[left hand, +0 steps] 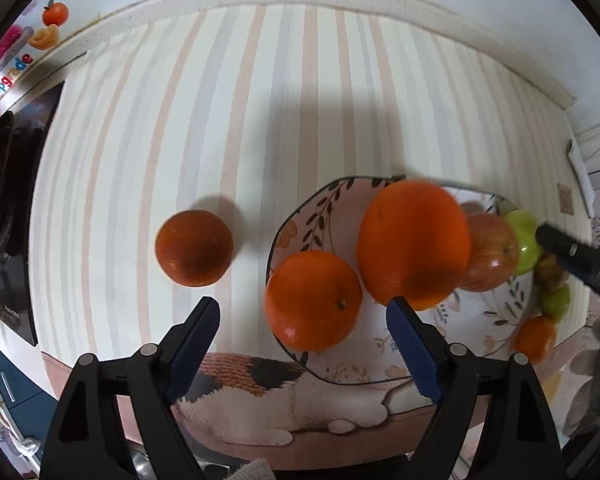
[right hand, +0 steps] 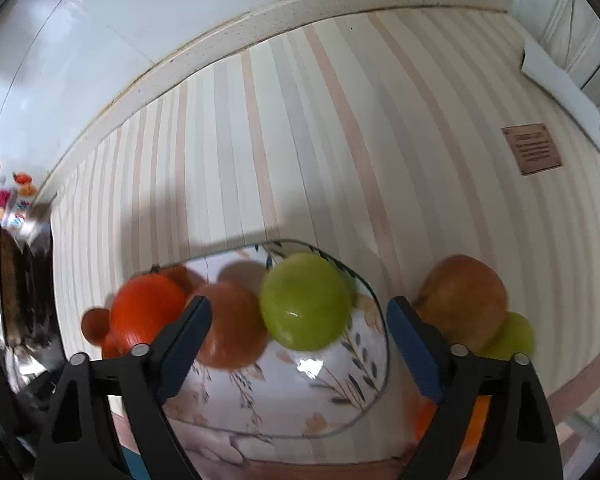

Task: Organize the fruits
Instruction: 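Open both tools and withdraw them from the plate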

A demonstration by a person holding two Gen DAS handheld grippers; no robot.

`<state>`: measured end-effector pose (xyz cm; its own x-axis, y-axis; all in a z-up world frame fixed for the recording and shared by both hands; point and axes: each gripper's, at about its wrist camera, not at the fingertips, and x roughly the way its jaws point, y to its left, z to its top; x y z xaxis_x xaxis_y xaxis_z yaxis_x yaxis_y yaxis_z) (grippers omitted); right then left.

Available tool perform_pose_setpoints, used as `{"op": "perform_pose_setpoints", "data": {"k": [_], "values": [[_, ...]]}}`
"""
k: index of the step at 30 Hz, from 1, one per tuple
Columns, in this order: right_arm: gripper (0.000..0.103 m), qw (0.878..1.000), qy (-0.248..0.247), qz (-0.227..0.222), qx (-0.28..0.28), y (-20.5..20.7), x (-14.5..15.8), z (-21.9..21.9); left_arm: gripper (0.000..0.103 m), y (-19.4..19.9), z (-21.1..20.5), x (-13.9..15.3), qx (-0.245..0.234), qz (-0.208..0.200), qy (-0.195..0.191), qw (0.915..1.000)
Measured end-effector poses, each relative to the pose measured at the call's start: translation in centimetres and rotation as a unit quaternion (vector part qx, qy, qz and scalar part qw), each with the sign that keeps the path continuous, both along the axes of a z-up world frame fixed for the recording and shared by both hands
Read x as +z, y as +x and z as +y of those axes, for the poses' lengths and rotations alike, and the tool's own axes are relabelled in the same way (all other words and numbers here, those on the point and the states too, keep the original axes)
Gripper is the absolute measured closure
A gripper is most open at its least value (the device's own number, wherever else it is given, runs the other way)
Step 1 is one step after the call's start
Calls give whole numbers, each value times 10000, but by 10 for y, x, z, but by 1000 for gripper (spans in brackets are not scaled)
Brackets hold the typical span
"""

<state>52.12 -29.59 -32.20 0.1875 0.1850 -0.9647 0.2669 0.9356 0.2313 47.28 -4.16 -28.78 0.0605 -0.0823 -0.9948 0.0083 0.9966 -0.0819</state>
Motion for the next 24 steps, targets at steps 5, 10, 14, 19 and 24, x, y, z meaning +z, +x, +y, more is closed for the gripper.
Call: {"op": "perform_pose_setpoints", "data": {"k": [5,10,14,19,24], "values": [[10,9991,-204,-219,312,-26,22,14,18,-13,2,19,-116,-170,20,9998],[10,9973,-378,-348,529,-57,38,31,18,-37,-6,27,-226,-158,57,9996],[10,9960,-442,-484,600,-74,55,38,18,-55,-14,37,-303,-278,81,9991],[10,9930,-596,-791,651,-98,86,44,18,-78,-16,59,-314,-474,37,9984],[10,9892,-709,-1065,716,-117,115,47,18,-95,-20,84,-365,-713,-11,9968]]}}
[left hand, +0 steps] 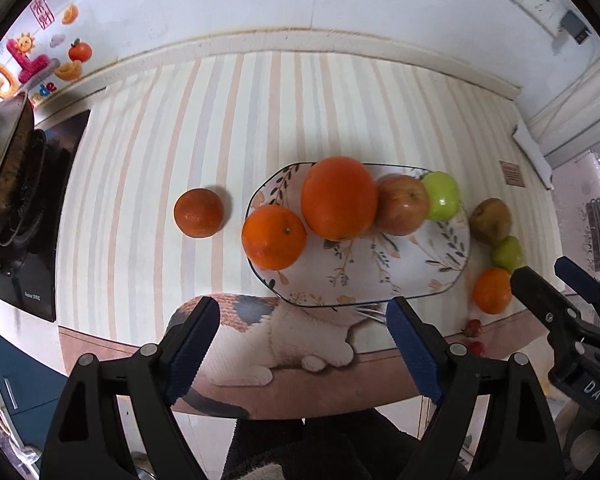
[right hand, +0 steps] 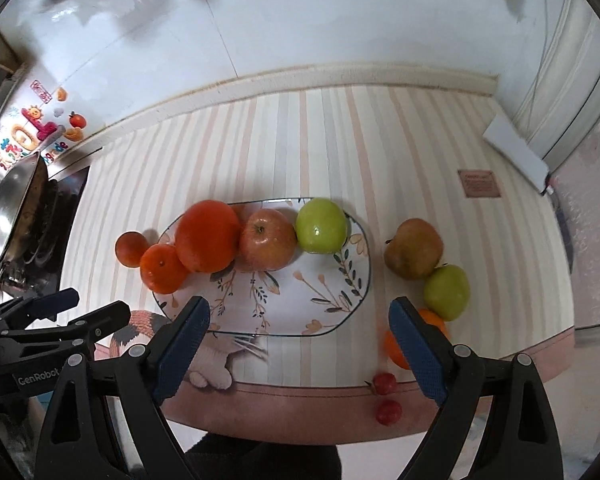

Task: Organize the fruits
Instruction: 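Open both tools and withdraw them from the plate, then grasp the brown pear with the left tool while the right tool grasps the second green apple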

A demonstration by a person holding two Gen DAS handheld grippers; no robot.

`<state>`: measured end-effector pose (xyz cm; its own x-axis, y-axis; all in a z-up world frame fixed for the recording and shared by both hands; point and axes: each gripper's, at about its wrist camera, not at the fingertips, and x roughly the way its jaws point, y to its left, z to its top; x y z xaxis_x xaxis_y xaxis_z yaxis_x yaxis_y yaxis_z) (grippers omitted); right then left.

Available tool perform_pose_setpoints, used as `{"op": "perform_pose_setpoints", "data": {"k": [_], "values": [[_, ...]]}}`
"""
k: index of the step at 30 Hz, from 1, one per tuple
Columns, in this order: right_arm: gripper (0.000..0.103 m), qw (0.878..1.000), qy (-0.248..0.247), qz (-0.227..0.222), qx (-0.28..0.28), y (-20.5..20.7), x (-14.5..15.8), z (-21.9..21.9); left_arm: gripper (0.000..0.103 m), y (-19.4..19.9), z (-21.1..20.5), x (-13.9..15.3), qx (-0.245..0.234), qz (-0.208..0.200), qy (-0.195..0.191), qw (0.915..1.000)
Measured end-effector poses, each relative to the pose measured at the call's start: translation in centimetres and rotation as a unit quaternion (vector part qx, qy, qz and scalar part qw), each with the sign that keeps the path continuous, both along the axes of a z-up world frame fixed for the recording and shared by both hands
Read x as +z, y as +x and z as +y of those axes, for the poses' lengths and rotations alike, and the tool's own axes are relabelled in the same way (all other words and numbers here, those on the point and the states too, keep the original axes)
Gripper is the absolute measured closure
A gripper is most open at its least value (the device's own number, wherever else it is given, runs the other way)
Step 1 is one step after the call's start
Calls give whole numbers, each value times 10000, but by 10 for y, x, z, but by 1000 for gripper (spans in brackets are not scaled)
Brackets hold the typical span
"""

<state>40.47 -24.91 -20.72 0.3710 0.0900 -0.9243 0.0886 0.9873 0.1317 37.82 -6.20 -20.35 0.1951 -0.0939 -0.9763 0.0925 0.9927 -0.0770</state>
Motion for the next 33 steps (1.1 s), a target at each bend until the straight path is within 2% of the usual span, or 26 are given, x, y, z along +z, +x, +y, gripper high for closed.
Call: {"op": "perform_pose_setpoints", "data": {"k": [12,19,25,29,33], "values": [[10,9993,132,-334,91,-33,46,6,18,-31,2,37,28,-238,-98,9997],[10,9982,472,-375,43,-44,54,2,18,-41,-3,51,-41,-299,-219,9993],[10,9917,1147,-188,-555,-42,34,-40,18,-28,-26,47,-324,-267,-214,9989],[10,9858,1130,-89,-1240,-41,6,-92,18,-6,-63,41,-785,-363,45,9962],[10,9745,1249,99,-1864,-36,-37,-143,18,28,-110,27,-1228,-320,187,9917]]}}
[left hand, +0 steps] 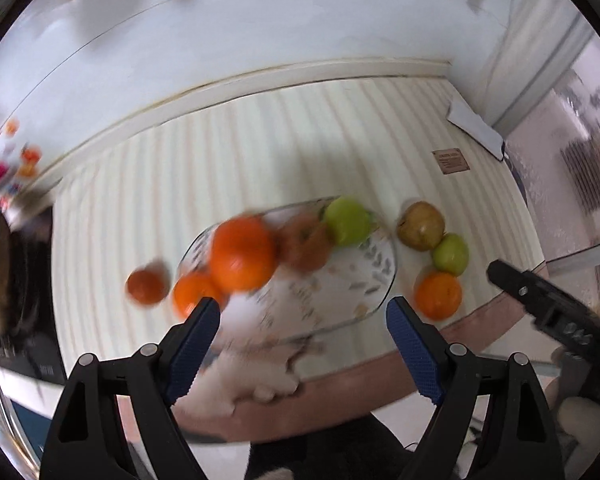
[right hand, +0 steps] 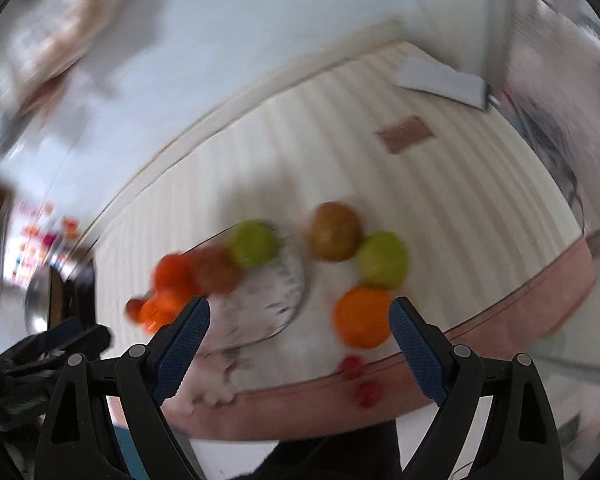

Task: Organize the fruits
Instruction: 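Grasp the brown pear with the left tool while the right tool grasps the second green apple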

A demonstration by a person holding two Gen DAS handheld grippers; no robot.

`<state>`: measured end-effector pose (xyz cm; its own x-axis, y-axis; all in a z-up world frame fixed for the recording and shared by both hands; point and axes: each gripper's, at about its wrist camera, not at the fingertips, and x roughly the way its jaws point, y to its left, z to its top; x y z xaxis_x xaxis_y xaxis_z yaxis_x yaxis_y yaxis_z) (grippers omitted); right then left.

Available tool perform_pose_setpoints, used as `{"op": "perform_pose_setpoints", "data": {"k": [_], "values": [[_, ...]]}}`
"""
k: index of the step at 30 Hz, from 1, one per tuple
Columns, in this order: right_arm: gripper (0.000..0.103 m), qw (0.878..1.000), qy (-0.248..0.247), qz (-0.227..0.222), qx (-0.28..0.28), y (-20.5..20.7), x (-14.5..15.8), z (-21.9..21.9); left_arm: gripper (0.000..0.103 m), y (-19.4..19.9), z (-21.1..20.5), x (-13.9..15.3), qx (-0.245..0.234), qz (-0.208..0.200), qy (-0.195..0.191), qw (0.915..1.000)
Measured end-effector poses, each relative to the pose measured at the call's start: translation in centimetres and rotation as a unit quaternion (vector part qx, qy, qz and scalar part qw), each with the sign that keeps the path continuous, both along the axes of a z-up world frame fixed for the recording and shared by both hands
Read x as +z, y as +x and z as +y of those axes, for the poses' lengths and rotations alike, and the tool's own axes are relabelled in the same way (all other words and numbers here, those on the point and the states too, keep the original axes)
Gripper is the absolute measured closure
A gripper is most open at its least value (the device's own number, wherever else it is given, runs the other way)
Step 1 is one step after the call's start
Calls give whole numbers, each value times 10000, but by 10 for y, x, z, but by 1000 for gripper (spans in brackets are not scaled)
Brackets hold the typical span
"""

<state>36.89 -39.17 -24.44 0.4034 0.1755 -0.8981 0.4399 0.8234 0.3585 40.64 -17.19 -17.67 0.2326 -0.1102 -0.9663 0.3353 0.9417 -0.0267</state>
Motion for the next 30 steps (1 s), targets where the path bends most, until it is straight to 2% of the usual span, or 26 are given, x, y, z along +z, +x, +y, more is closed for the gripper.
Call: {"op": "perform_pose_setpoints", "data": {"k": [4,10,14,16,18,25,28,30], "values": [[13,9981,433,213,-387,13,-49,-42,18,37,-48,-29,-356,315,140,9988],[26,9968,581,508,-183,37,-104,-56,18,76,-104,-86,-567,1243,142,9905],[33,9950,837,544,-44,43,-127,-56,18,83,-133,-110,-723,1642,132,9837],[35,9951,921,361,-32,43,-129,-58,18,83,-147,-116,-812,1731,164,9814],[44,9963,788,352,42,42,-130,-59,18,83,-160,-124,-951,1839,195,9781],[44,9980,104,617,92,27,-120,-67,18,78,-194,-148,-1395,1882,612,9703],[44,9979,57,645,-20,22,-118,-77,18,73,-204,-155,-1590,1794,806,9675],[43,9979,132,627,-61,21,-120,-81,28,71,-209,-158,-1644,1705,875,9676]]}}
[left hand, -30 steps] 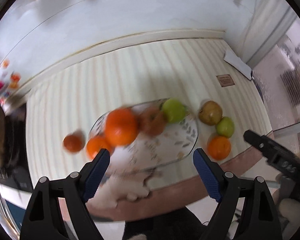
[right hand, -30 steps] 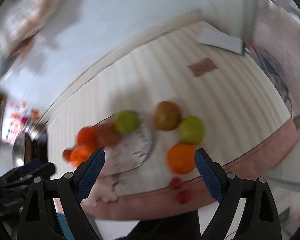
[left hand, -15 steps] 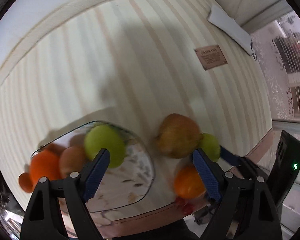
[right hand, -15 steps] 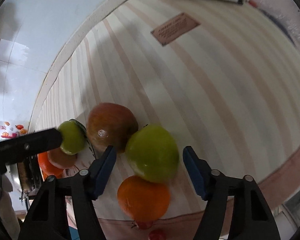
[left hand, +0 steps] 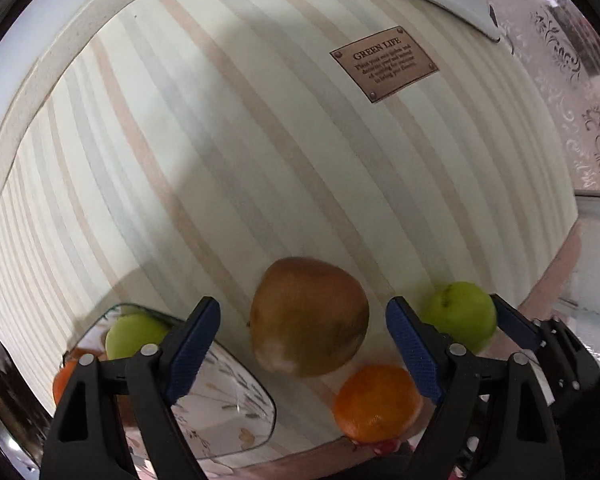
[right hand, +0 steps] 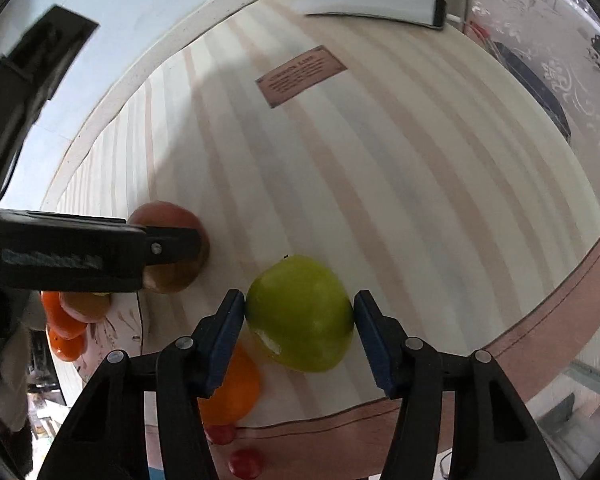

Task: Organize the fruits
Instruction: 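Grasp the brown pear with the left tool while the right tool grasps the second green apple, then place the pear on the plate with the left tool while the right tool places the green apple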

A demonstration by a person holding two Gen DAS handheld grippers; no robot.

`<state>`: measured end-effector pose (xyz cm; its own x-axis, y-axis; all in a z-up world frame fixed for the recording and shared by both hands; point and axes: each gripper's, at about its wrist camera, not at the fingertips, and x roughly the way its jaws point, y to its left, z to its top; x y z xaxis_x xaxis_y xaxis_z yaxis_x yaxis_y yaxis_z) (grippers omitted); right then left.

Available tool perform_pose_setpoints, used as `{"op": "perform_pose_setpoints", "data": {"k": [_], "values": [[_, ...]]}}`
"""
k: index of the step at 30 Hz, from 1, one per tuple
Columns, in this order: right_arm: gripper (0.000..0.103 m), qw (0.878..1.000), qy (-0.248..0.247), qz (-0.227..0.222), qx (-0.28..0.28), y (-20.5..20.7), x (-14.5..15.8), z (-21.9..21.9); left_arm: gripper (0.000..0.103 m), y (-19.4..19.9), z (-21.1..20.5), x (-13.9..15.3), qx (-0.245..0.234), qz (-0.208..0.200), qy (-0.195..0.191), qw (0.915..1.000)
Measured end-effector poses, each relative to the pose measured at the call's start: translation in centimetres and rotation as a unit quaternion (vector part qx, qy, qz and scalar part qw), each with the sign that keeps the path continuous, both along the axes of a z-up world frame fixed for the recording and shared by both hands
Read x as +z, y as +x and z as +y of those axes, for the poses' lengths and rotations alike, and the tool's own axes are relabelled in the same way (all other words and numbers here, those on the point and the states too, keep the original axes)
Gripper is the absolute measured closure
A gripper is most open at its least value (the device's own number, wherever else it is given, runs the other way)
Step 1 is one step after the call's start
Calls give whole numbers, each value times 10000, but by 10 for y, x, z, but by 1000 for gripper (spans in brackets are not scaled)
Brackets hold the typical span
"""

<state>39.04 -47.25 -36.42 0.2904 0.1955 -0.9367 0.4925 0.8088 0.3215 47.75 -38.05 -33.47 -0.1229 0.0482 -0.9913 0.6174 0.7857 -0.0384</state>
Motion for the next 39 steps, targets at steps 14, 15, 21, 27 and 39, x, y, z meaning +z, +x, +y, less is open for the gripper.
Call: {"op": "perform_pose_setpoints", "data": {"k": [14,15,21,27,39], "values": [[45,9999,9,99,112,17,-5,1,48,-7,-17,-11,-120,-165,77,9998],[46,9998,-68,108,148,19,-5,4,48,-6,-15,-9,-86,-205,70,9997],[46,9996,-208,73,195,21,-3,11,48,-7,0,12,108,-528,-127,9985],[46,9995,-230,-151,154,16,22,10,48,-9,35,51,556,-586,-663,9945],[47,9960,336,-561,604,25,62,66,48,-29,180,114,1808,-831,-1186,9728]]}}
